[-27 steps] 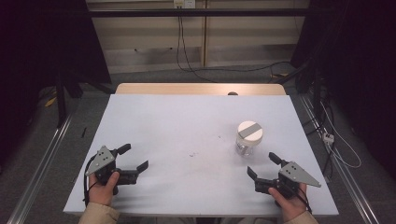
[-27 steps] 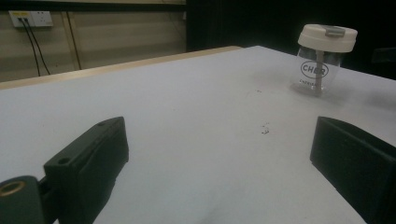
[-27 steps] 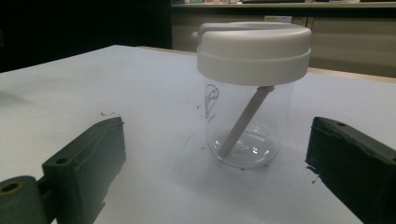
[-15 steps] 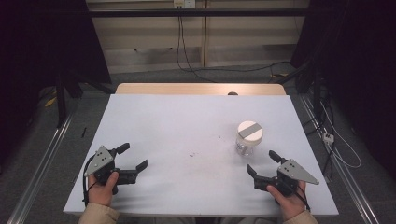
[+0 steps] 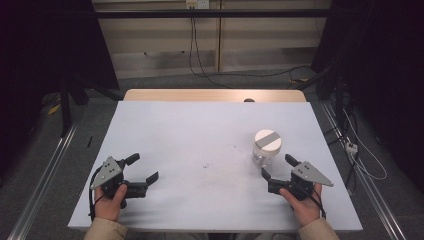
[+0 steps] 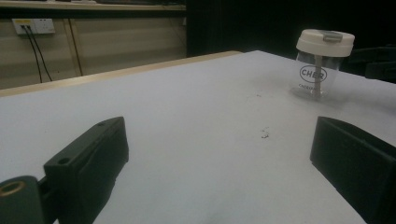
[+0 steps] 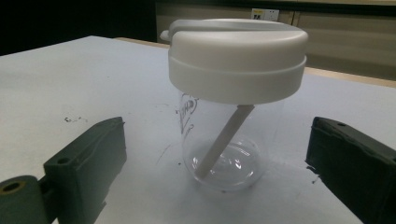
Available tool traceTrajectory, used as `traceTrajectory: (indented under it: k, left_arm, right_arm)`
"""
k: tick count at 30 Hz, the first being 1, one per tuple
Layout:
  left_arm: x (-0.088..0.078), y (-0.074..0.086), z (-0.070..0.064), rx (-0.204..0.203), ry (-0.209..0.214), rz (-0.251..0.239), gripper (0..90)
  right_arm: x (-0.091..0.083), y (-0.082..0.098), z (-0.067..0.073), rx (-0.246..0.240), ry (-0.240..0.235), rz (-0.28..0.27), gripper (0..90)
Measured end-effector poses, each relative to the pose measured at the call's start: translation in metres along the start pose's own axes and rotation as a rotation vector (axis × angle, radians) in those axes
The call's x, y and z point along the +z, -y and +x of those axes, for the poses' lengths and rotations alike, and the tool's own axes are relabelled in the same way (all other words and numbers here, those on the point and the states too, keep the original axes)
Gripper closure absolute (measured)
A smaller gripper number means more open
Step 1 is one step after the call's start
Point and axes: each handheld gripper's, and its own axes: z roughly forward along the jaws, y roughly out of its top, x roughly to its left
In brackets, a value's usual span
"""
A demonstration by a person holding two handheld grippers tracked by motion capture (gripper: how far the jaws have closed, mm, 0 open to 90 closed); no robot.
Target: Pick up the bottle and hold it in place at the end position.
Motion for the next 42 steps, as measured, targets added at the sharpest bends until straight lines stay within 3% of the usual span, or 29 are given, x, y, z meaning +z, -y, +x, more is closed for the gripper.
traceTrajectory:
  k: [18, 42]
  left_arm:
    - [-0.005, 0.0, 0.0, -0.005, -0.007, -0.011, 4.0]
    - [-0.003, 0.001, 0.0, -0.013, 0.001, -0.005, 4.1]
  right_arm:
    - [0.035, -0.007, -0.007, 0.055, 0.035, 0.048, 5.3]
    - [0.063, -0.012, -0.011, 0.054, 0.042, 0.106, 9.7]
